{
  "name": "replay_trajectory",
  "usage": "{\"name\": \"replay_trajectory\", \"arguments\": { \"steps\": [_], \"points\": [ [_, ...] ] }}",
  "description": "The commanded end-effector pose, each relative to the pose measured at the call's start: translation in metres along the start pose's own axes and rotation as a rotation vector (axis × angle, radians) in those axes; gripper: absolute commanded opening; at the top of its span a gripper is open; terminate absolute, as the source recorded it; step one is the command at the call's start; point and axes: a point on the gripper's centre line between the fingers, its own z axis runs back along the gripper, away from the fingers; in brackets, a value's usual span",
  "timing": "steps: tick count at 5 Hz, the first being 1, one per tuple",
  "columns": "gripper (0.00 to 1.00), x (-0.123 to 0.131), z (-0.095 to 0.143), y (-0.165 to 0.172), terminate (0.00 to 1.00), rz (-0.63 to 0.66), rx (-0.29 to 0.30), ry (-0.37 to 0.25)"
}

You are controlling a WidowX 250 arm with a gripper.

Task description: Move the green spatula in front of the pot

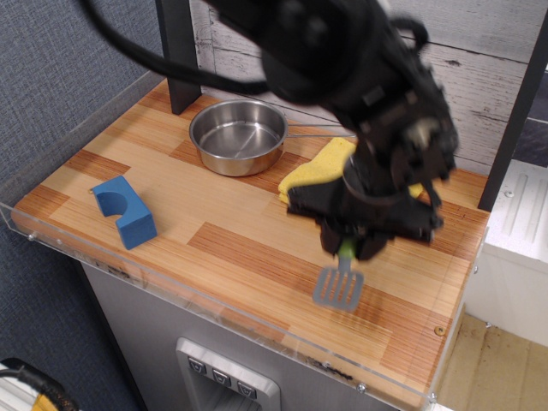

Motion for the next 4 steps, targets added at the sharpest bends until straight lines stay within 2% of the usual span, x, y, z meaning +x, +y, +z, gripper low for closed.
{"name": "replay_trajectory", "arguments": {
  "steps": [1, 2, 4],
  "points": [
    [0.0, 0.039, 0.067, 0.013, 0.0, 0.03, -0.07, -0.161],
    [0.0, 0.054, 0.077, 0.028, 0.0, 0.067, -0.046, -0.192],
    [0.0, 0.08, 0.069, 0.059, 0.0, 0.109, 0.016, -0.211]
  ]
}}
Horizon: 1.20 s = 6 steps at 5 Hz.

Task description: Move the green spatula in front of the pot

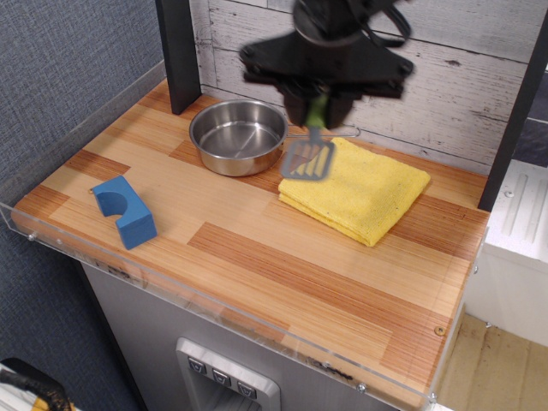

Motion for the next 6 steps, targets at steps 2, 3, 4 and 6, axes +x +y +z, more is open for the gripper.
{"name": "replay_trajectory", "arguments": {
  "steps": [2, 3, 4, 6],
  "points": [
    [0.0, 0.02, -0.021, 0.037, 0.0, 0.05, 0.072, -0.003],
    [0.0, 0.018, -0.028, 0.056, 0.0, 0.069, 0.109, 0.005],
    [0.0, 0.017, -0.029, 0.078, 0.0, 0.113, 0.144, 0.001],
    [0.0, 0.009, -0.031, 0.114, 0.0, 0.161, 0.209, 0.014]
  ]
}}
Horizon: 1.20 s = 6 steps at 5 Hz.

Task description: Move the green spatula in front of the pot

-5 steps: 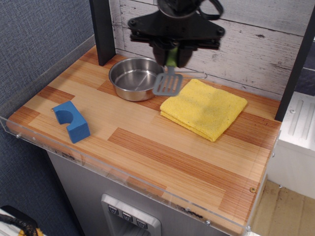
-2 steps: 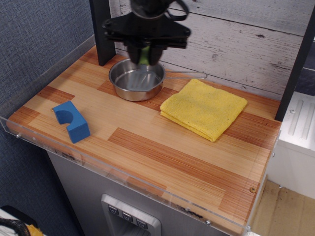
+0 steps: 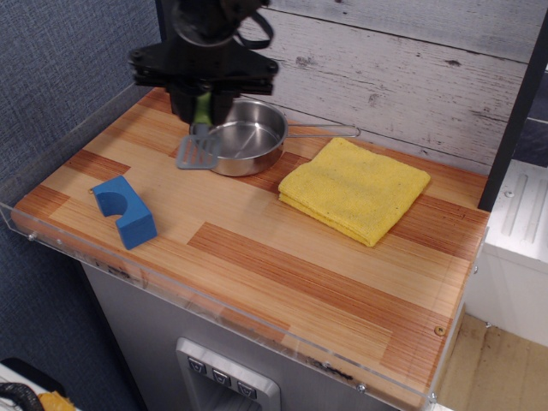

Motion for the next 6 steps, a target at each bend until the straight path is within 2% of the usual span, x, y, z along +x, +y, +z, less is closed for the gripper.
{"name": "replay_trajectory", "arguments": {
  "steps": [1, 4, 6],
  "points": [
    [0.0, -0.002, -0.002, 0.03, 0.0, 0.037, 0.039, -0.012],
    [0.0, -0.047, -0.035, -0.01, 0.0, -0.095, 0.004, 0.121],
    [0.0, -0.066, -0.052, -0.019, 0.0, -0.133, 0.006, 0.189]
  ]
}}
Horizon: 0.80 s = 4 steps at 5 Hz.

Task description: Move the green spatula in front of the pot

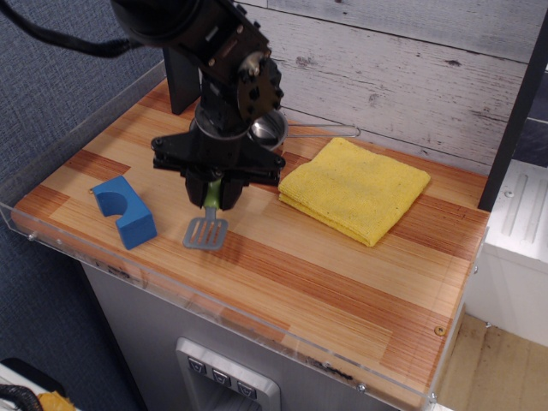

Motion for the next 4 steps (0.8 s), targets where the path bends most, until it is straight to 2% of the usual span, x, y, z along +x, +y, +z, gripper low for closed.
{"name": "replay_trajectory", "arguments": {
  "steps": [1, 3, 4],
  "points": [
    [1.0, -0.006, 0.0065, -0.0018, 0.0, -0.007, 0.007, 0.001],
    [1.0, -0.0043, 0.0098, -0.0021, 0.0, -0.02, 0.017, -0.008],
    [1.0, -0.0015, 0.0157, -0.0008, 0.0, -0.017, -0.002, -0.025]
  ]
}}
